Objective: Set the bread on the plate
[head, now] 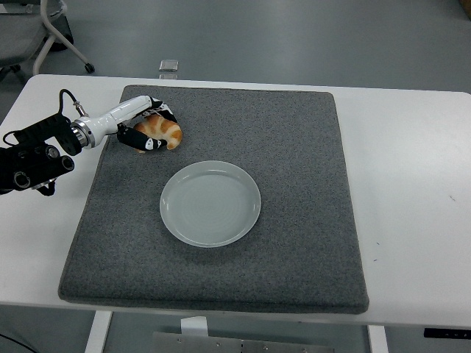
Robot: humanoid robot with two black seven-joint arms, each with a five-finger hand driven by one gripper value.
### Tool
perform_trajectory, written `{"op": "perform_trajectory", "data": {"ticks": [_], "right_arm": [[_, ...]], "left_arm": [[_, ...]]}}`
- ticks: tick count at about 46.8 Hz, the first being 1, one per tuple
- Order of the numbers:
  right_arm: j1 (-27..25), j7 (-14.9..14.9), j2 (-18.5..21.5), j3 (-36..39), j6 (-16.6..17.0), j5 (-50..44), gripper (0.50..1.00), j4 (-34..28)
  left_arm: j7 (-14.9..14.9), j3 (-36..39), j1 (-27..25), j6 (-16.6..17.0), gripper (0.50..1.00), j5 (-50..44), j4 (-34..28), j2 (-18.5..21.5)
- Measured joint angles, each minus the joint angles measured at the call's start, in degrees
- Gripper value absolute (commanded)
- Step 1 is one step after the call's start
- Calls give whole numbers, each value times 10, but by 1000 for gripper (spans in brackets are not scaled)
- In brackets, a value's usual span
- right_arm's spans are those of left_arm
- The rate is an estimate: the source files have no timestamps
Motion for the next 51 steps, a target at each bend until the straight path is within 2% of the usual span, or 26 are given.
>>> {"op": "perform_trajectory", "data": {"ticks": [17, 33, 43, 51], "right_arm": [[0, 0, 0, 0, 0, 0, 930, 0], [1, 0, 0, 0, 0, 0, 930, 0], [1, 0, 0, 0, 0, 0, 930, 0], [1, 0, 0, 0, 0, 0, 930, 0]], "left_arm": [[-3, -10, -5, -5, 500, -3, -4, 51], [-2, -16, -83, -46, 500, -8, -25, 143], [-1, -15, -132, -77, 500, -9, -29, 170], [1, -15, -181, -98, 500, -9, -28, 177]]}}
